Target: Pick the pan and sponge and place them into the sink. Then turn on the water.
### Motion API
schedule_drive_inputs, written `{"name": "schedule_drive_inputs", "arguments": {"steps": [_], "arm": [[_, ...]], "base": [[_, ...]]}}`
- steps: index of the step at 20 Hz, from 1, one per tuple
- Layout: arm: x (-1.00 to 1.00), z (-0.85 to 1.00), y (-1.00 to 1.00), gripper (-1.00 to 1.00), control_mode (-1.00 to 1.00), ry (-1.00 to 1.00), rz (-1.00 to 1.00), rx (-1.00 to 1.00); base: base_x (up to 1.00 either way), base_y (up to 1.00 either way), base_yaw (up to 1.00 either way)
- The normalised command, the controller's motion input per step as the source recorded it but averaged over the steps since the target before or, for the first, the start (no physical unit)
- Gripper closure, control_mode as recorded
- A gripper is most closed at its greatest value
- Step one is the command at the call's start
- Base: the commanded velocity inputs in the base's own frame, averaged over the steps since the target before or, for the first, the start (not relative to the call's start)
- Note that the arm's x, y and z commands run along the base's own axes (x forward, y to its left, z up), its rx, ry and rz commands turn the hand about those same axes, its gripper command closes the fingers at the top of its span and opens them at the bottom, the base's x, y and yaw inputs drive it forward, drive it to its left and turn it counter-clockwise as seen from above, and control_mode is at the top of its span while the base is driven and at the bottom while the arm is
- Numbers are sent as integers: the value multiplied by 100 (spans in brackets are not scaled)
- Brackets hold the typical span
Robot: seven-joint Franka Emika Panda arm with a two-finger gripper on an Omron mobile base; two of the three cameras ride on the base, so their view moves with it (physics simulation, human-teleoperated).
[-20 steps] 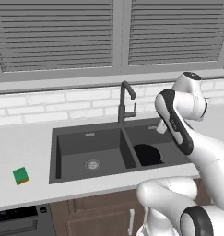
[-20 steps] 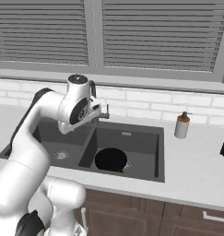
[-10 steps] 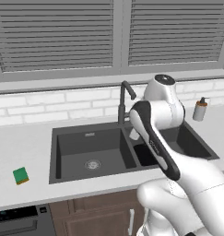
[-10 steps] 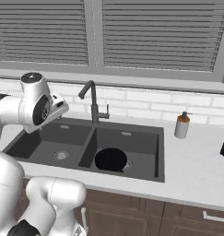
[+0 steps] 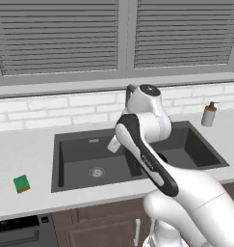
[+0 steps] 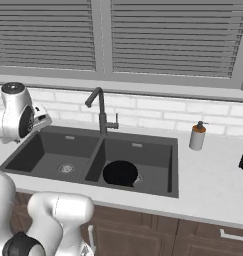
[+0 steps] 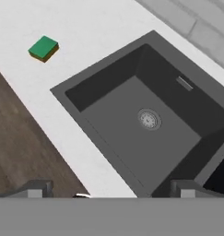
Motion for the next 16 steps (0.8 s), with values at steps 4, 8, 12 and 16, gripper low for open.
{"name": "schedule_drive_inputs", "arguments": {"steps": [4,8,12,16], "arm": [[-9,-4,80,-100,-100,0,-12,0],[-6,-9,86,-100,-100,0,-12,0],[-1,-15,84,-100,-100,8,-11,0],[0,-10,85,-100,-100,15,-6,0]], "base": [[0,0,0],[0,0,0],[0,0,0],[0,0,0]]}}
